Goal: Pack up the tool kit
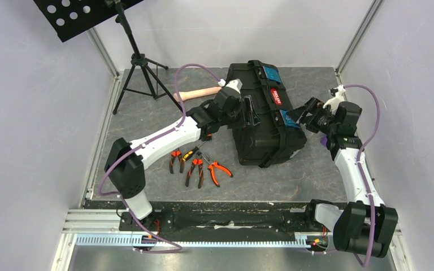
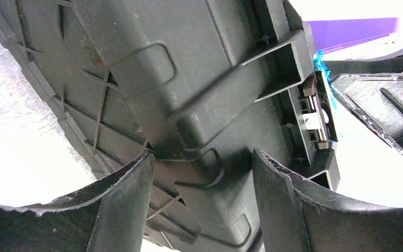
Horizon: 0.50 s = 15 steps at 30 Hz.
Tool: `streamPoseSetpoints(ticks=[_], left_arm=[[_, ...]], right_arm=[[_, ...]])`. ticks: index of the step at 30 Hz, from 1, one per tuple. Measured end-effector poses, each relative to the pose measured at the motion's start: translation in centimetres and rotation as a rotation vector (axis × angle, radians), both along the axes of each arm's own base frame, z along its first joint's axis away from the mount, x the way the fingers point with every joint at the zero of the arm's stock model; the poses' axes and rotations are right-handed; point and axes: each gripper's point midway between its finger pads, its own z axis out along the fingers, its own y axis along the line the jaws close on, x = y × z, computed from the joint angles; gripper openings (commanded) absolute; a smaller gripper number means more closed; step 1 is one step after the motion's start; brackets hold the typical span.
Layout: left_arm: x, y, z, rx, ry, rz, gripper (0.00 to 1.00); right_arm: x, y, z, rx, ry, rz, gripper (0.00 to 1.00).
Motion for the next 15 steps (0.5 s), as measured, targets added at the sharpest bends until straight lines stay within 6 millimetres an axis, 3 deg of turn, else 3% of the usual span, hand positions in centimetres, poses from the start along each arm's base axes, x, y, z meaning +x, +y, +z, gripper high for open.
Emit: streamPoseSetpoints(ticks=[8, 15], left_arm=[[0.02, -0.14, 0.01, 0.01, 0.002, 0.001, 0.72], [-0.02, -0.23, 0.02, 0.018, 0.005, -0.003, 0.72]], right_arm=[[-0.13, 0.35, 0.24, 0.017, -0.011, 0.025, 0.78], [-0.3, 0.16, -0.07, -0.01, -0.005, 0.031, 0.82]])
